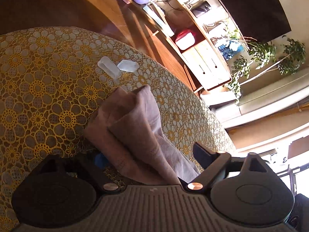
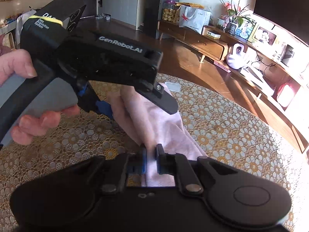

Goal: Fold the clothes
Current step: 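Lift the strip end with the left gripper and fold it over the strip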

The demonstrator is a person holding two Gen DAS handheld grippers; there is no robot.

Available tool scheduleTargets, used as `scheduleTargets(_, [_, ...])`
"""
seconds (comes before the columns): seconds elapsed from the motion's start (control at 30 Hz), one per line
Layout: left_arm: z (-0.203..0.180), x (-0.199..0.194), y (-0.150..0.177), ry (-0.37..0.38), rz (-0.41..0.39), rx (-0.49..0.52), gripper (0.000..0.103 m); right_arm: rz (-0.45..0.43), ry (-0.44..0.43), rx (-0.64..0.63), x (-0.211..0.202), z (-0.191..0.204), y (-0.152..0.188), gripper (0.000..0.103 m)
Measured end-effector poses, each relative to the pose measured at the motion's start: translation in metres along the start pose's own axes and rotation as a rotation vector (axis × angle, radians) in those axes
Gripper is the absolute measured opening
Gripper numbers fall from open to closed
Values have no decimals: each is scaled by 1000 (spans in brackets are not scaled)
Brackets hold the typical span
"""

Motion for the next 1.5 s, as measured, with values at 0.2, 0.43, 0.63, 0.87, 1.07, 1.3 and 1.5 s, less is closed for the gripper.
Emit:
scheduleTargets(0.2, [11, 2, 2, -45, -30, 22, 17, 2, -23, 11, -1, 1, 1, 103])
scheduleTargets(0.43, [-8, -13, -1, -46, -113, 190, 13, 37, 9, -50, -37, -19, 21, 103])
scheduleTargets(0.63, [-39, -29, -2, -11, -175, 312, 13, 170, -2, -5, -43, -49, 65, 103])
scheduleTargets(0.87, [-71, -35, 6, 30, -217, 424, 13, 173, -47, 97, -46, -53, 84, 103])
scheduleTargets(1.07, [-115, -41, 28, 55, -234, 581, 13, 176, -46, 115, -52, -54, 95, 103])
scheduleTargets(1.3, [-175, -29, 104, 103, -192, 808, 13, 207, 46, 117, -126, -69, 140, 103])
scheduleTargets(1.5, [-192, 24, 195, 120, -91, 935, 13, 303, 87, 215, -177, -75, 220, 103])
Point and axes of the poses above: each gripper's, at about its wrist camera, not at the fingertips, and x roughly the way its jaws point, z to its left, y to its underside, the point moved 10 cm from there along x, roughly the way its jaws point, and after that the axes turned 5 degrees about -x, right-handed, at the moved point
